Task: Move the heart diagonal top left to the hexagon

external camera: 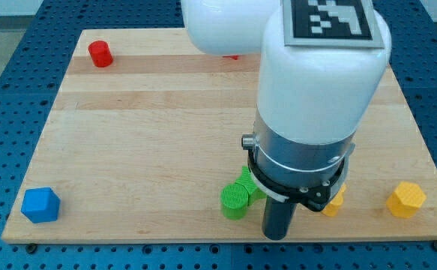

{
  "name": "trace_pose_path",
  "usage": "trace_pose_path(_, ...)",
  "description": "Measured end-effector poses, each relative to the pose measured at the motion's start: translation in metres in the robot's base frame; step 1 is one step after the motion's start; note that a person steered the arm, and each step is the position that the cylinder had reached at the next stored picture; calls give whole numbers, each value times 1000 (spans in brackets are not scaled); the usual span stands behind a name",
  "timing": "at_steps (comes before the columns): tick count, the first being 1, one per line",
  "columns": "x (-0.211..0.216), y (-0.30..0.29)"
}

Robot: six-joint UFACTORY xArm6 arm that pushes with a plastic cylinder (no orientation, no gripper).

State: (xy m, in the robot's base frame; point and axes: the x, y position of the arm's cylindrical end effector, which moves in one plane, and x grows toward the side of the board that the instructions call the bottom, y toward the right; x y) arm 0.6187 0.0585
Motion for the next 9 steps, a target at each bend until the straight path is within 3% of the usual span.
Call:
trace_pose_path(3,0,24)
trace_pose_path(4,0,64)
trace_pose_path(8,-19,84)
trace_pose_path(9,-72,92)
